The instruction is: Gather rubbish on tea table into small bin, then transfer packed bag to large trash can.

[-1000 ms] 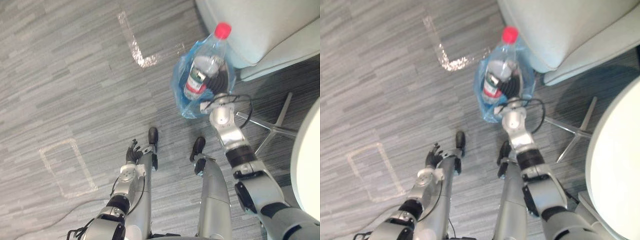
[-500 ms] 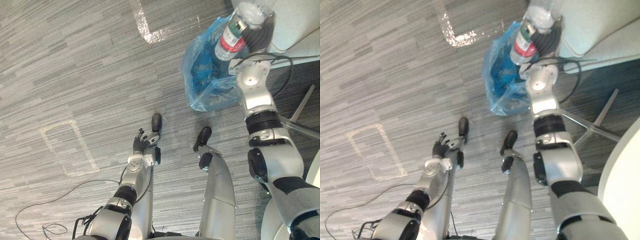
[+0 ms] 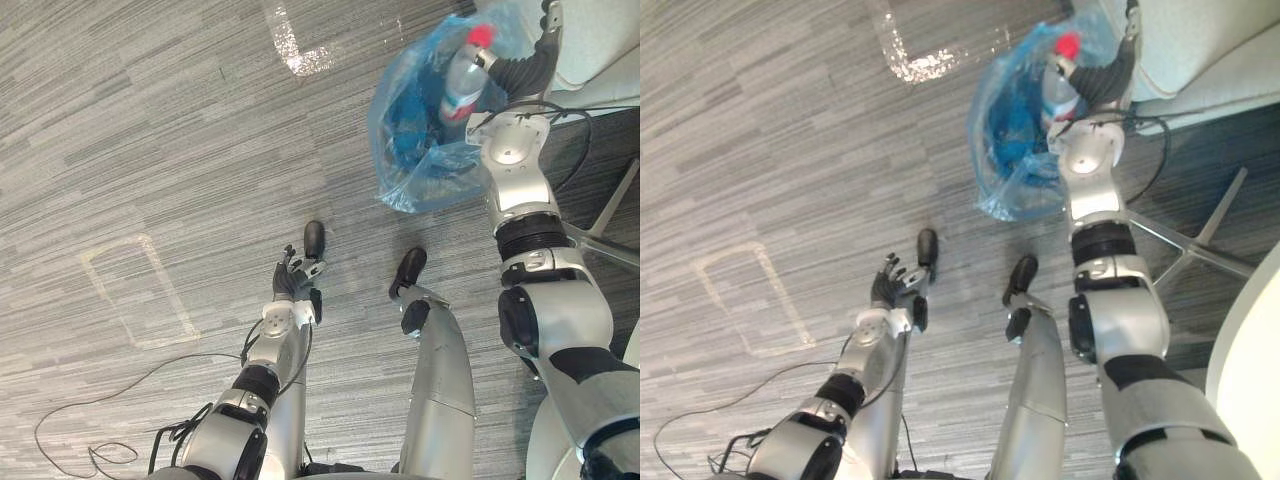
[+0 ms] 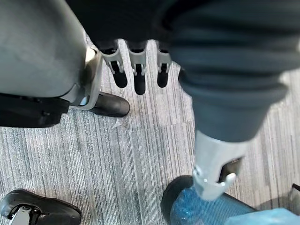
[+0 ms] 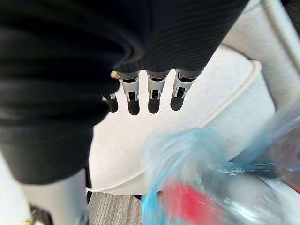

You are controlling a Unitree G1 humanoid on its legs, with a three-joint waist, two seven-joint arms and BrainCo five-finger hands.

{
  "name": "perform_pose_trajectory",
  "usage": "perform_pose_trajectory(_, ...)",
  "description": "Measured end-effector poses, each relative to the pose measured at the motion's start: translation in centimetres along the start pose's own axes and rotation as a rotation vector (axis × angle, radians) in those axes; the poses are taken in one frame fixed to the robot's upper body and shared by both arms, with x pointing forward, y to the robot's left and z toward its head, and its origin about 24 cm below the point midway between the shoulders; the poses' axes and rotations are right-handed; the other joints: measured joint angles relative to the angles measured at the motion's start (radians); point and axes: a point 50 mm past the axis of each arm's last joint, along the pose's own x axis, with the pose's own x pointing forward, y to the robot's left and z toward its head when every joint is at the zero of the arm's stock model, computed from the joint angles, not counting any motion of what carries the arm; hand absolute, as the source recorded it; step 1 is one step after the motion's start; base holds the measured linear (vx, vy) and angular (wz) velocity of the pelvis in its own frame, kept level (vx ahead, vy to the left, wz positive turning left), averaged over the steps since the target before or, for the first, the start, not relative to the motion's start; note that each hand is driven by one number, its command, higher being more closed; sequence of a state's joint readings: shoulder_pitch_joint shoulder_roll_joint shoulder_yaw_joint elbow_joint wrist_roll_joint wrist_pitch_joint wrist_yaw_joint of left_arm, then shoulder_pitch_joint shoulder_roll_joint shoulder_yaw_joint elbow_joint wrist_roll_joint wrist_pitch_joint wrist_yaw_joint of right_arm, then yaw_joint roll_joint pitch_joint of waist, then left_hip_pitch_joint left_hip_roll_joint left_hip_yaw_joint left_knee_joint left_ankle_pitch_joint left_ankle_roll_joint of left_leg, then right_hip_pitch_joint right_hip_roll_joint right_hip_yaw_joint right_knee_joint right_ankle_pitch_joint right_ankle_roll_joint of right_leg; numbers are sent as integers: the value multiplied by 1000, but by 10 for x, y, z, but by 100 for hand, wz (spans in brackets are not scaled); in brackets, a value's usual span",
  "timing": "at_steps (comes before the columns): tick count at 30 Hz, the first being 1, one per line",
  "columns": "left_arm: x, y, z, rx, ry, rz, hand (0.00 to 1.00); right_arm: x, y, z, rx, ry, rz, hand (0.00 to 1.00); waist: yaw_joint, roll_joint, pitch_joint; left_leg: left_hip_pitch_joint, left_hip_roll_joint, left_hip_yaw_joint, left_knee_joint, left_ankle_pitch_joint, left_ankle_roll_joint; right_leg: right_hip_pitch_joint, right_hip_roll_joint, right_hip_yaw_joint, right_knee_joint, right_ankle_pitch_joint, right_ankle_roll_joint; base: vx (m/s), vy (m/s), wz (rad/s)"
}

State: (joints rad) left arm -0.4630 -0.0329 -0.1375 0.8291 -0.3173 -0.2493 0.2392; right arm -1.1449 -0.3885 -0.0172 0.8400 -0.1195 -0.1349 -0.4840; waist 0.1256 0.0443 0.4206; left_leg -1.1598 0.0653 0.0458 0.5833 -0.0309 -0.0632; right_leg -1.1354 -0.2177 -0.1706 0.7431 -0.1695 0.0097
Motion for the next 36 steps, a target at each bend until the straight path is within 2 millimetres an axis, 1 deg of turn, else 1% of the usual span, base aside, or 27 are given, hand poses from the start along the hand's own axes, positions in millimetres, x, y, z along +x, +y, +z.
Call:
perform_pose_trajectory(5,1,4,1,11,-5,8,0,-24,16,-12,-104,-53,97,0,-3,0,0,-6,20,9,34,-16,1,-2,20,12,4,1,0,-31,-9,-13)
perform_pose_trajectory(6,1,4,1,11,-5,9,0,-26,17,-12,-112,-56,106,0,-4,0,0,-6,20,10,36,-16,1,-2,21,13,4,1,0,-22,-3,-8)
perform_pose_trajectory(8,1,6,1,16,-4,12,0,-37,24,-15,-158,-96,159,0,-4,0,0,-7,29,16,51,-20,3,0,27,16,5,2,-2,-18,-1,-10)
perform_pose_trajectory(11,1,7,1,17,-4,13,0,-48,30,-16,-192,-130,219,0,-5,-1,0,-5,36,21,54,-20,3,0,29,16,6,5,-4,-23,-2,-7)
perform_pose_trajectory(20,1,10,1,25,-4,18,0,-73,46,-37,-348,-149,387,0,-11,-2,-1,-5,45,28,60,-25,4,3,33,17,0,9,-2,-36,2,-3)
perform_pose_trajectory(24,2,13,2,32,-11,21,0,-77,52,-42,-388,-141,426,0,-11,-2,-1,-10,47,28,56,-25,4,0,36,16,-10,12,-1,0,0,0)
perform_pose_trajectory(26,2,14,3,32,-17,21,0,-79,56,-50,-413,-104,451,0,-11,-5,-3,-24,46,30,52,-24,4,-14,36,16,-13,13,0,0,0,0)
perform_pose_trajectory(27,2,14,3,33,-19,22,0,-80,58,-51,-413,-97,456,0,-11,-6,-3,-30,46,29,52,-24,4,-21,36,16,-13,13,0,0,0,0)
perform_pose_trajectory(30,4,14,11,27,-57,19,0,-77,61,-55,-462,-66,467,0,-13,-6,-3,-68,45,27,54,-22,5,-62,36,16,2,13,-1,1,-1,4)
perform_pose_trajectory(32,7,13,18,19,-80,17,0,-71,62,-57,-485,-40,460,0,-13,-6,-3,-100,45,22,65,-18,3,-96,36,15,17,11,-2,-1,-8,5)
perform_pose_trajectory(36,9,13,24,4,-94,27,0,-66,59,-61,-511,0,444,0,-15,-6,-3,-120,38,15,67,-16,0,-120,28,14,41,-2,-2,-18,-8,10)
